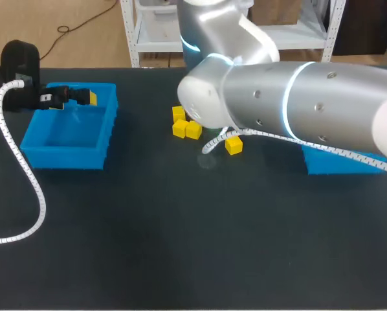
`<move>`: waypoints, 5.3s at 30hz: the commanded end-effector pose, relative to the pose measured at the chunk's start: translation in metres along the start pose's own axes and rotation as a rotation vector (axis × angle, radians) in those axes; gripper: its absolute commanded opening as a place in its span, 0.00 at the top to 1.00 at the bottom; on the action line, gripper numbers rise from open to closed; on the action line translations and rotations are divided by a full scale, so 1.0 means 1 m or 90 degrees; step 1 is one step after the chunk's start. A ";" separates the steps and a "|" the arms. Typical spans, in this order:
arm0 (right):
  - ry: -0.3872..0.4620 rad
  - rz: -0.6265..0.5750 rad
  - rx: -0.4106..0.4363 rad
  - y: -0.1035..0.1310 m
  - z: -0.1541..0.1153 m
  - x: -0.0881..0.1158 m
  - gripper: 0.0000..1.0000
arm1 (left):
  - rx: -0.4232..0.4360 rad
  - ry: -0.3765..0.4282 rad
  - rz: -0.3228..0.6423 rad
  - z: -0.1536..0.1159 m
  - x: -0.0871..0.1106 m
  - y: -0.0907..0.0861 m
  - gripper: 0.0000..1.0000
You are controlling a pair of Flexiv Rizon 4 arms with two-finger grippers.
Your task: Put the green cubes in the right bin and the yellow cubes in the left bin.
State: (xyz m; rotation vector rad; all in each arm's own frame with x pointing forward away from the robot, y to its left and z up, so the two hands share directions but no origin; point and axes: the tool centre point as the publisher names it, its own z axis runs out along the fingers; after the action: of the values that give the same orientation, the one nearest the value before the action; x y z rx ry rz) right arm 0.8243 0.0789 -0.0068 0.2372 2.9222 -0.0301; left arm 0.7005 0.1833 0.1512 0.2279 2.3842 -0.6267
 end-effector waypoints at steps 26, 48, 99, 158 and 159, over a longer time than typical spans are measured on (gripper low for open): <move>-0.012 0.001 0.001 0.001 0.009 -0.003 1.00 | 0.004 -0.004 0.001 0.000 0.001 0.001 0.00; -0.084 0.012 0.034 -0.019 -0.036 -0.043 1.00 | 0.004 -0.004 0.001 0.000 0.001 0.001 0.00; -0.080 0.320 -0.011 -0.288 -0.037 -0.034 1.00 | 0.004 -0.004 0.001 0.000 0.001 0.001 0.00; -0.096 0.290 -0.028 -0.284 -0.023 -0.038 0.00 | 0.127 0.217 0.320 0.118 -0.060 -0.148 0.00; -0.096 0.290 -0.028 -0.284 -0.023 -0.038 0.00 | 0.132 0.230 0.331 0.127 -0.058 -0.154 0.00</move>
State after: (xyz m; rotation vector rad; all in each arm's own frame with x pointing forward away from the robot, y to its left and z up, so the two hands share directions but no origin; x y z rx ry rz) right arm 0.8108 -0.2060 0.0252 0.8441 2.6480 0.0811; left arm 0.7248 0.0346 0.1765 0.9490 2.3368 -0.6441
